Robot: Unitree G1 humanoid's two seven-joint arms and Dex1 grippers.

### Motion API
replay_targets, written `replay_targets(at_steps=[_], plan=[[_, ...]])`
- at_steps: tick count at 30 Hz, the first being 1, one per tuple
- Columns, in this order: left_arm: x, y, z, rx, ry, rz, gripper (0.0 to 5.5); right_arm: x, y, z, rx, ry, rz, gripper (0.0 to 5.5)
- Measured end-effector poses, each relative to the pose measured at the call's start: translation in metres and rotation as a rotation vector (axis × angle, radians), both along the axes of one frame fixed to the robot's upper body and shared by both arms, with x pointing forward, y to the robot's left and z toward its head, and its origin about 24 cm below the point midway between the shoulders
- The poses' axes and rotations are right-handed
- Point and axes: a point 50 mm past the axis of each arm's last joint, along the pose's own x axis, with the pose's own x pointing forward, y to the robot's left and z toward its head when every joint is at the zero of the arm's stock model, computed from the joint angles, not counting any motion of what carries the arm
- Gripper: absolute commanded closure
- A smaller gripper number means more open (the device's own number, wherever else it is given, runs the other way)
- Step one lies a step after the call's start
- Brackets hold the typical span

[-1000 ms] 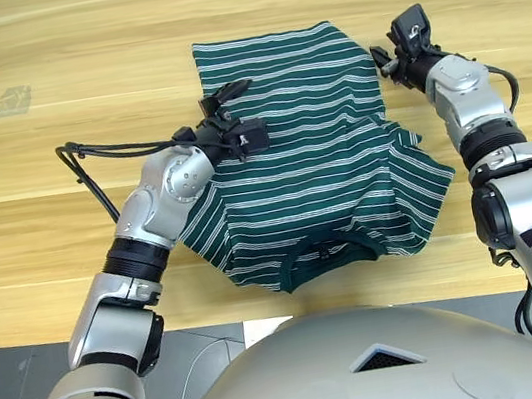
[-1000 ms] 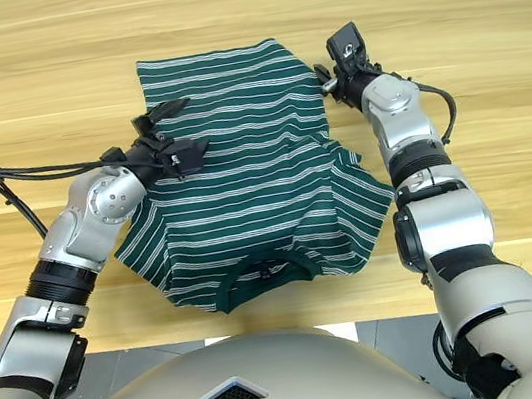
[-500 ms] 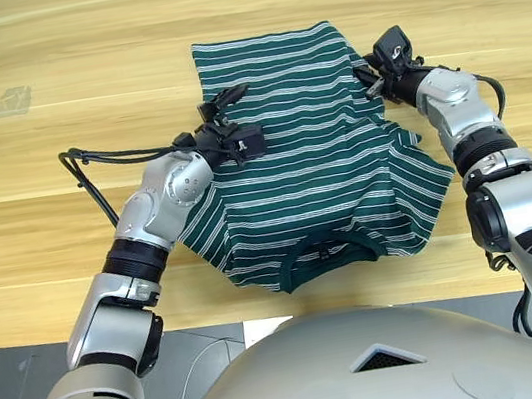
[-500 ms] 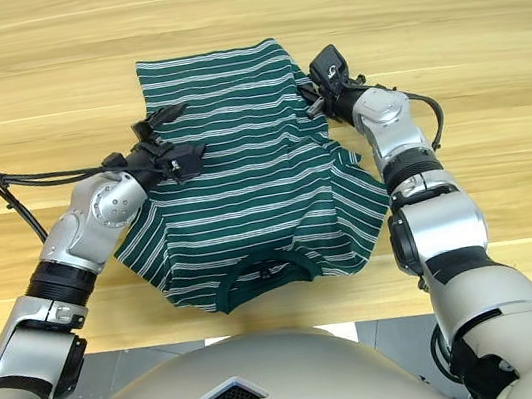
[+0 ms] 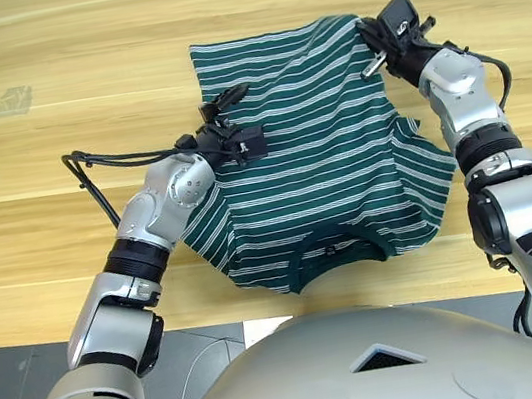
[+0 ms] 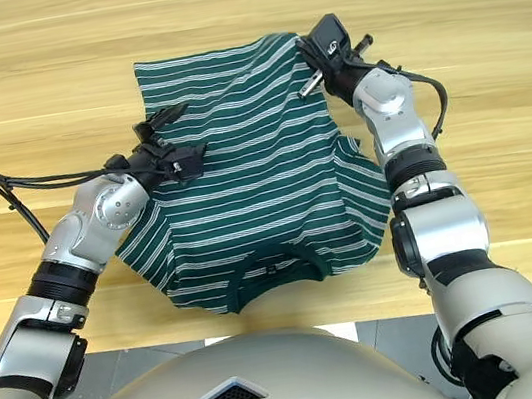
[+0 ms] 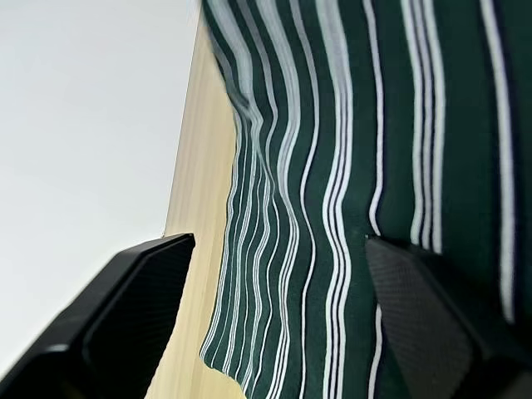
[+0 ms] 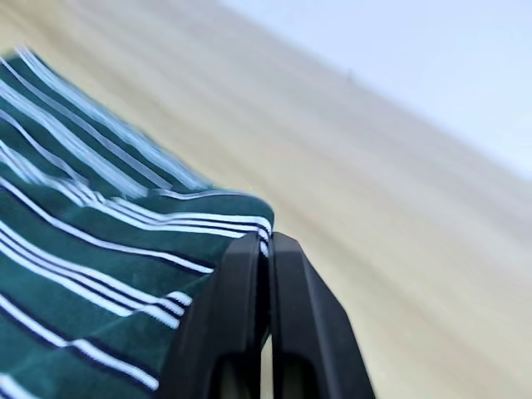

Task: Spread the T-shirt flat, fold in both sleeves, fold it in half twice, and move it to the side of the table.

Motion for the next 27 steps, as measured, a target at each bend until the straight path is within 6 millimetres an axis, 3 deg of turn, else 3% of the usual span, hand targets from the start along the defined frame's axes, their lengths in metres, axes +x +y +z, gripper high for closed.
replay_targets(at_steps=[5,10,14,24,27], plan=[[-0.004,-0.004,0.000,-0.036,0.020,-0.009,1.67,-0.047,0.026,-0.043,-0.208,0.080,0.264,5.48],[-0.007,-0.006,-0.003,-0.031,0.018,-0.015,1.67,-0.069,0.042,-0.043,-0.356,-0.023,0.428,5.48],[-0.008,-0.006,-0.003,-0.031,0.018,-0.014,1.67,-0.075,0.045,-0.042,-0.356,-0.035,0.445,5.48],[-0.008,-0.007,-0.004,-0.034,0.018,-0.010,1.67,-0.068,0.038,-0.039,-0.328,-0.044,0.355,3.77],[-0.008,-0.008,-0.004,-0.028,0.012,-0.011,1.67,-0.052,0.017,-0.035,-0.423,-0.084,0.243,3.30]])
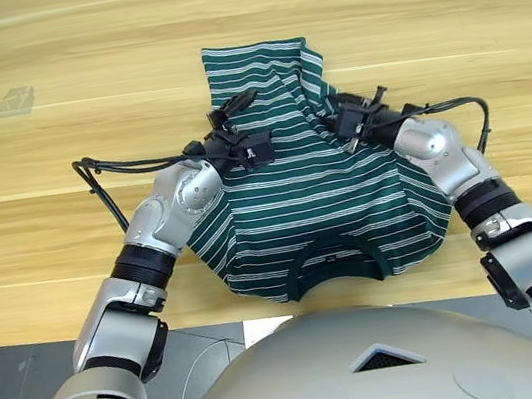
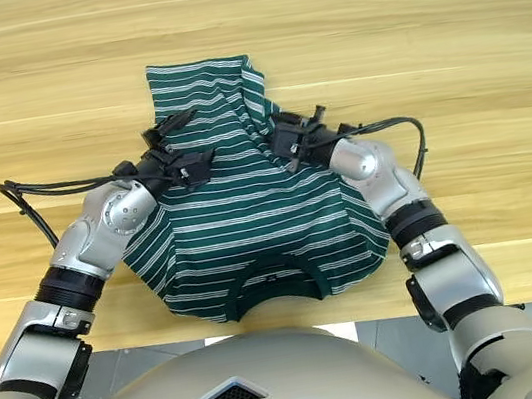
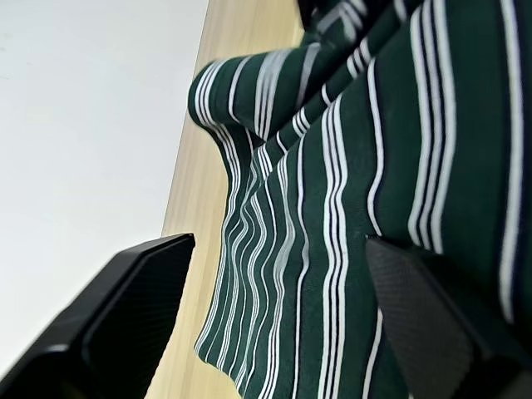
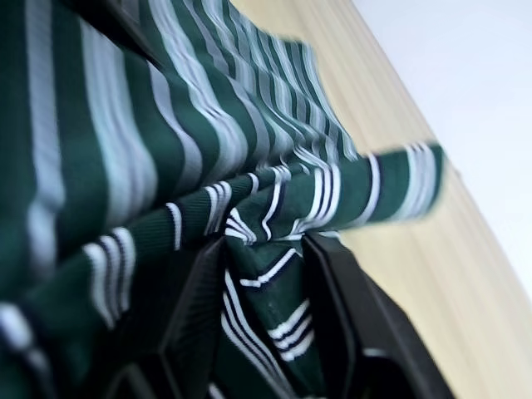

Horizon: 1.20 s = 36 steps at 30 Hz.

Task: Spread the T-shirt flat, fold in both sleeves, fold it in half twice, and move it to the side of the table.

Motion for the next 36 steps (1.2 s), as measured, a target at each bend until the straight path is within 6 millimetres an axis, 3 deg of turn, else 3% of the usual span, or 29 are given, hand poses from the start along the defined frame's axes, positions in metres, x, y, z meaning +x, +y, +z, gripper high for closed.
replay_targets(at_steps=[3,7,18,23,27,29,36], plan=[[0.000,0.000,0.000,0.006,-0.004,-0.002,1.67,0.015,-0.021,0.003,-0.061,-0.036,-0.108,2.80],[-0.001,-0.001,0.000,0.009,-0.006,-0.008,1.67,0.024,-0.031,0.003,-0.085,-0.055,-0.173,2.80],[-0.007,0.004,-0.002,0.015,-0.011,-0.006,1.67,0.026,-0.035,0.001,-0.078,-0.065,-0.205,2.80],[-0.017,0.011,-0.001,0.064,-0.032,-0.022,1.67,-0.003,-0.037,0.003,-0.119,-0.014,-0.064,2.80],[-0.033,0.038,0.005,0.138,-0.032,0.008,1.67,-0.039,-0.035,0.015,-0.184,0.018,0.064,2.80],[-0.037,0.041,0.006,0.150,-0.028,0.020,1.67,-0.051,-0.029,0.018,-0.195,0.037,0.101,2.80],[-0.049,0.034,0.008,0.171,-0.032,-0.005,1.67,-0.057,-0.026,0.020,-0.210,0.047,0.103,2.80]])
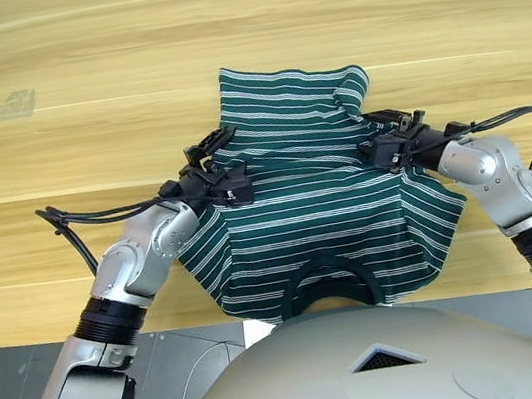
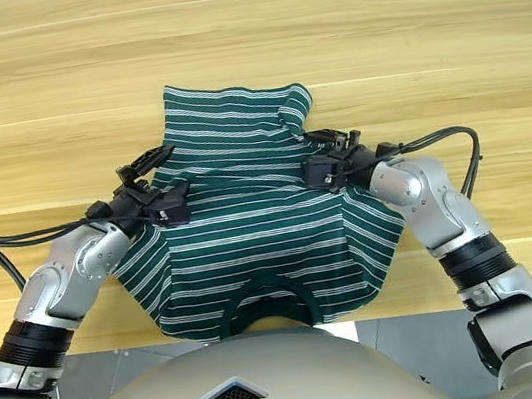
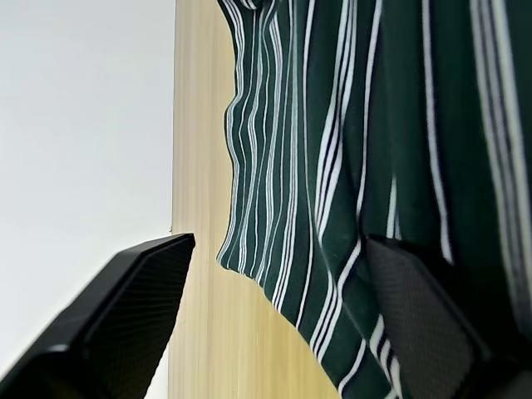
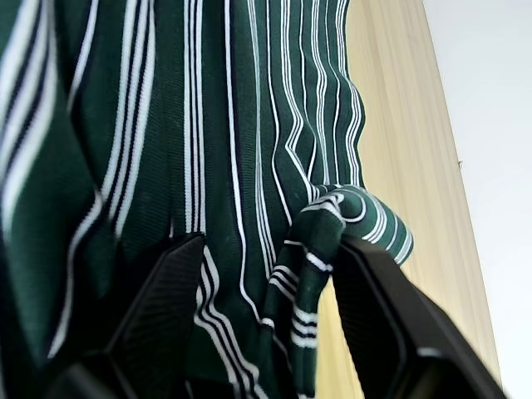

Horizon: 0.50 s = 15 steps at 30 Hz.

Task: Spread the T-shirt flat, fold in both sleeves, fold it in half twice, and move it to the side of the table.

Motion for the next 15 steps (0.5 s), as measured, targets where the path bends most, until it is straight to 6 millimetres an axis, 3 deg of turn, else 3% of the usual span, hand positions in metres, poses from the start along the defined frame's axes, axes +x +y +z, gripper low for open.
replay_targets(at_steps=[5,7,13,15], plan=[[0.000,-0.001,0.000,0.008,-0.005,-0.003,1.67,0.006,-0.009,0.007,0.186,0.162,-0.122,2.80],[0.000,-0.001,0.000,0.015,-0.009,-0.005,1.67,0.010,-0.018,0.022,0.271,0.207,-0.160,2.80],[0.001,-0.002,0.000,0.012,-0.008,-0.005,1.67,0.006,-0.014,0.063,0.560,0.323,-0.133,2.80],[0.001,-0.002,-0.001,0.012,-0.008,-0.004,1.67,0.013,-0.015,0.076,0.623,0.311,-0.159,2.80]])
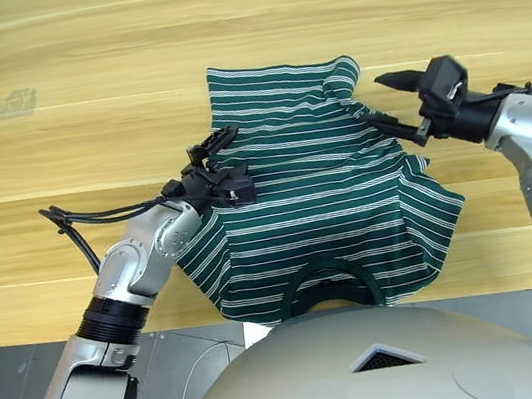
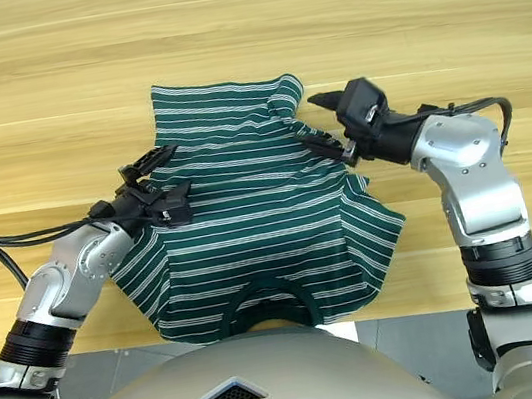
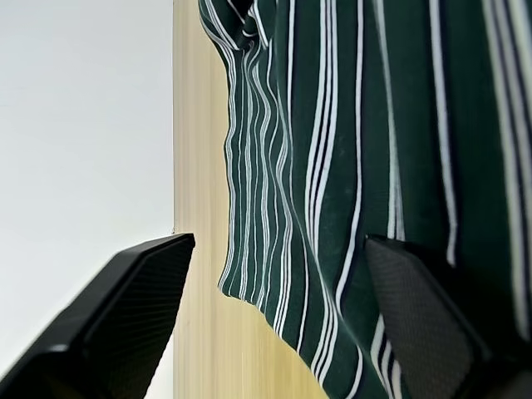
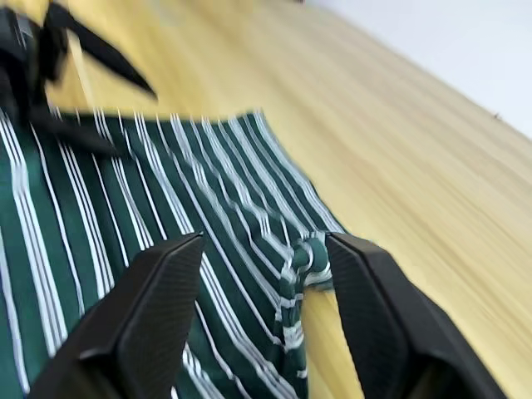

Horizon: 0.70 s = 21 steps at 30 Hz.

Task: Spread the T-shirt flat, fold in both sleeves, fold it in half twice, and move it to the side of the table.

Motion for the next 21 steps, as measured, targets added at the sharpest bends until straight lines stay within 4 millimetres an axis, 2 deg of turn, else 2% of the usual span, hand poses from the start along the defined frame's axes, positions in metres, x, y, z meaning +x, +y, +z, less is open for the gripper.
replay_targets(at_steps=[3,6,8,10,13,21], plan=[[0.000,-0.001,0.000,-0.004,-0.002,0.001,1.67,0.015,-0.004,0.006,-0.034,-0.066,-0.093,2.80],[0.002,0.000,-0.001,-0.003,-0.007,0.005,1.67,0.045,-0.012,-0.015,-0.270,-0.205,-0.243,2.80],[0.004,-0.001,0.000,-0.001,-0.018,0.004,1.67,0.064,-0.004,-0.027,-0.379,-0.266,-0.237,2.80],[0.005,-0.002,0.001,-0.001,-0.022,0.001,1.67,0.073,0.009,-0.036,-0.403,-0.279,-0.180,2.80],[0.006,-0.002,0.002,-0.004,-0.025,-0.002,1.67,0.072,0.018,-0.047,-0.411,-0.266,-0.123,2.80],[0.006,-0.003,0.001,-0.007,-0.025,0.002,1.67,0.051,0.011,-0.068,-0.428,-0.173,-0.051,2.80]])
